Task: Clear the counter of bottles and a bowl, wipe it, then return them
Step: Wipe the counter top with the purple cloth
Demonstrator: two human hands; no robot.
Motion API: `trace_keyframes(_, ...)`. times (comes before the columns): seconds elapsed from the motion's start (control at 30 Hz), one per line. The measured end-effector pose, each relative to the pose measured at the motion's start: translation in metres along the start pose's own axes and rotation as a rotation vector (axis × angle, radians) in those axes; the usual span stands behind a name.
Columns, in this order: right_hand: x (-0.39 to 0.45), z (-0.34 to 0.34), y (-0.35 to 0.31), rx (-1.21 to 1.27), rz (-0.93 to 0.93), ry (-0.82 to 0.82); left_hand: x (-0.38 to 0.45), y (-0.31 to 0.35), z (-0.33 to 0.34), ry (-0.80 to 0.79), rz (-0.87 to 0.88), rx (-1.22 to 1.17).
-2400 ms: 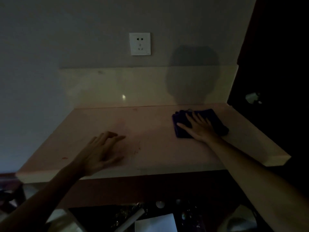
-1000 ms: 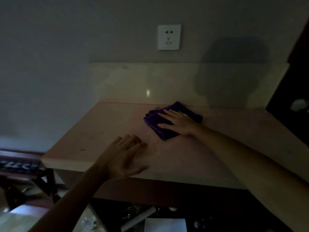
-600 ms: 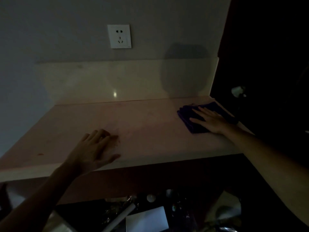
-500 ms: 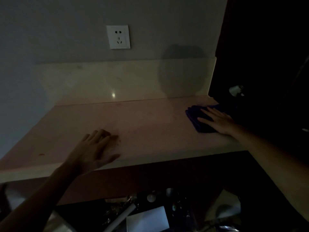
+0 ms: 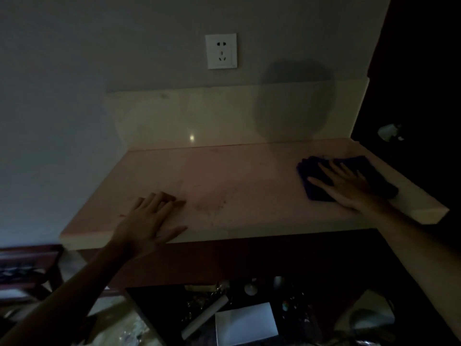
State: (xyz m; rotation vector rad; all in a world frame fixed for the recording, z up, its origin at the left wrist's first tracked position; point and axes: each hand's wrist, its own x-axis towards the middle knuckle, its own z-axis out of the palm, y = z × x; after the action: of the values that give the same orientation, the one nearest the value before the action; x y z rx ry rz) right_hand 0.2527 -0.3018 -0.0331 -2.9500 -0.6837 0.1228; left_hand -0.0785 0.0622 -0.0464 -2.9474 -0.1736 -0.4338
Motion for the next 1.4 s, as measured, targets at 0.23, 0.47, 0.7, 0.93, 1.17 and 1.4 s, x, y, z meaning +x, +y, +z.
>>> trace_keyframes(0.23, 0.002, 0.022, -0.158, 0.014, -0.340, -0.007, -0.015, -0.001, -0.005, 0.040, -0.013, -0.076)
trace_keyframes(0.47, 0.015, 0.042, -0.322, -0.020, -0.649, -0.070, -0.067, -0.023, 0.004, 0.108, -0.136, 0.006)
trace_keyframes(0.7, -0.012, 0.064, -0.468, -0.014, -1.017, -0.084, -0.113, -0.034, -0.009, 0.147, -0.392, -0.033)
trace_keyframes(0.93, -0.020, 0.067, -0.469, -0.037, -1.183, -0.076, -0.114, -0.027, -0.010, 0.173, -0.453, 0.011)
trace_keyframes(1.17, -0.040, 0.053, -0.402, -0.018, -1.165, -0.091, -0.082, -0.005, -0.031, 0.374, -0.324, -0.056)
trace_keyframes(1.4, -0.022, 0.038, -0.252, -0.017, -0.887, -0.070, -0.031, 0.039, -0.009, 0.381, -0.263, -0.252)
